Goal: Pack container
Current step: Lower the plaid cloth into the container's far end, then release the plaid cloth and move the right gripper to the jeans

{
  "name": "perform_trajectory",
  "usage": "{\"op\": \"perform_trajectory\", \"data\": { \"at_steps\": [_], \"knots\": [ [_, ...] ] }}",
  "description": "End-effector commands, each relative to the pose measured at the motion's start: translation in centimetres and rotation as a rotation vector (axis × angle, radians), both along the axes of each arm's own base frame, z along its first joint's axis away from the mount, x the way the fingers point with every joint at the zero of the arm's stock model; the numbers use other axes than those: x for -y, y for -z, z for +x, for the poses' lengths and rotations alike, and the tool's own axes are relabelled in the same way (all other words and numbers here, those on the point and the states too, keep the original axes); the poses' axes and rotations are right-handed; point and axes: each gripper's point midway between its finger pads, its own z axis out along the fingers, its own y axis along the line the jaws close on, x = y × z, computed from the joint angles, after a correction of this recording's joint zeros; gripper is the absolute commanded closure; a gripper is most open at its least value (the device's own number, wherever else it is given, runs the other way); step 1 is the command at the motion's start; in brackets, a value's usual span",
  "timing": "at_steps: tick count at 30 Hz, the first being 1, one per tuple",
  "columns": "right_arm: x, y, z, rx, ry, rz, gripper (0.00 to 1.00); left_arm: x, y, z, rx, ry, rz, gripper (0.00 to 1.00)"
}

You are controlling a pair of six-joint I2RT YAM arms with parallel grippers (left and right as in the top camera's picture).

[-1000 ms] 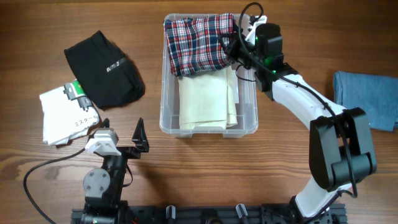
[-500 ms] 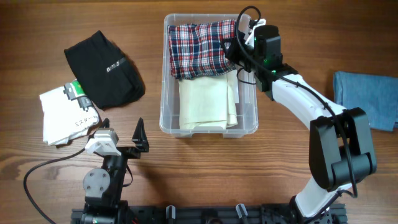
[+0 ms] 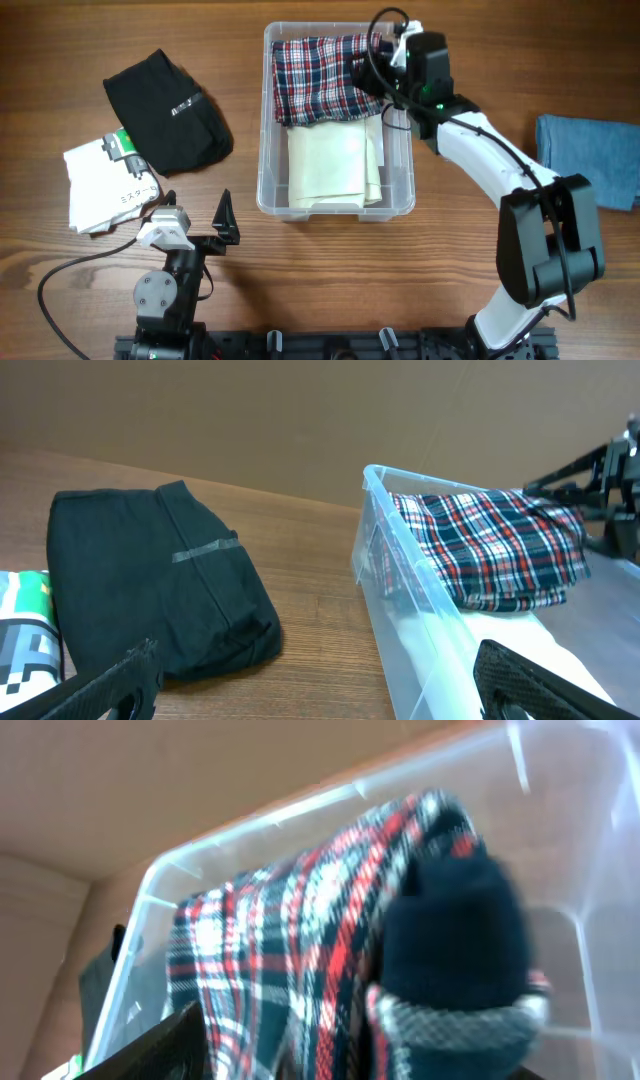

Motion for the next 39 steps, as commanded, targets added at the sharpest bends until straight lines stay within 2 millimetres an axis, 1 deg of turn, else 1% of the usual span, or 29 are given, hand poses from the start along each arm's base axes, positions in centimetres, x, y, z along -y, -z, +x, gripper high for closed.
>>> {"op": "perform_trajectory", "data": {
  "at_steps": [1,2,3,8,11,15,17,19,20,22,23,27,30,31,32,33,34,38,39],
  "knots": [
    [-0.6,-5.8,1.9,0.152,-0.045,-0.066,0.32,0.0,0.2,0.0,0.001,0.004,0.015,0.00],
    [-0.3,-7.2,2.3,0.161,-0.038,-0.100,0.30,0.0,0.2,0.0,0.001,0.004,0.015,0.00],
    [-0.1,-7.8,2.4,0.161,-0.034,-0.120,0.30,0.0,0.2,0.0,0.001,0.004,0.015,0.00],
    [0.6,-9.6,2.5,0.177,-0.047,-0.246,0.28,0.0,0.2,0.0,0.001,0.004,0.015,0.00],
    [0.6,-9.8,2.2,0.177,-0.065,-0.318,0.28,0.0,0.2,0.0,0.001,0.004,0.015,0.00],
    [-0.3,-9.4,1.5,0.187,-0.097,-0.420,0.29,0.0,0.2,0.0,0.001,0.004,0.015,0.00],
    [-1.1,-9.0,1.1,0.195,-0.111,-0.462,0.34,0.0,0.2,0.0,0.001,0.004,0.015,0.00],
    [-1.9,-8.8,0.9,0.206,-0.121,-0.492,0.43,0.0,0.2,0.0,0.001,0.004,0.015,0.00],
    [-2.4,-8.7,0.8,0.210,-0.126,-0.505,0.50,0.0,0.2,0.0,0.001,0.004,0.015,0.00],
    [-2.7,-8.3,0.9,0.209,-0.118,-0.521,0.57,0.0,0.2,0.0,0.001,0.004,0.015,0.00],
    [-2.7,-7.9,1.0,0.204,-0.112,-0.529,0.59,0.0,0.2,0.0,0.001,0.004,0.015,0.00],
    [-2.8,-5.2,1.6,0.149,-0.093,-0.529,0.72,0.0,0.2,0.0,0.001,0.004,0.015,0.00],
    [-3.2,-1.7,2.1,0.086,-0.105,-0.531,0.75,0.0,0.2,0.0,0.001,0.004,0.015,0.00],
    [-3.3,-0.8,2.2,0.072,-0.110,-0.532,0.75,0.0,0.2,0.0,0.001,0.004,0.015,0.00],
    [-3.5,0.6,2.3,0.050,-0.118,-0.534,0.75,0.0,0.2,0.0,0.001,0.004,0.015,0.00],
    [-3.7,1.6,2.3,0.035,-0.126,-0.532,0.75,0.0,0.2,0.0,0.001,0.004,0.015,0.00],
    [-4.0,3.2,2.4,0.013,-0.139,-0.528,0.74,0.0,0.2,0.0,0.001,0.004,0.015,0.00],
    [-4.2,8.1,2.7,-0.051,-0.156,-0.542,0.66,0.0,0.2,0.0,0.001,0.004,0.015,0.00],
    [-4.4,9.0,2.6,-0.066,-0.167,-0.541,0.62,0.0,0.2,0.0,0.001,0.004,0.015,0.00]
  ]
}}
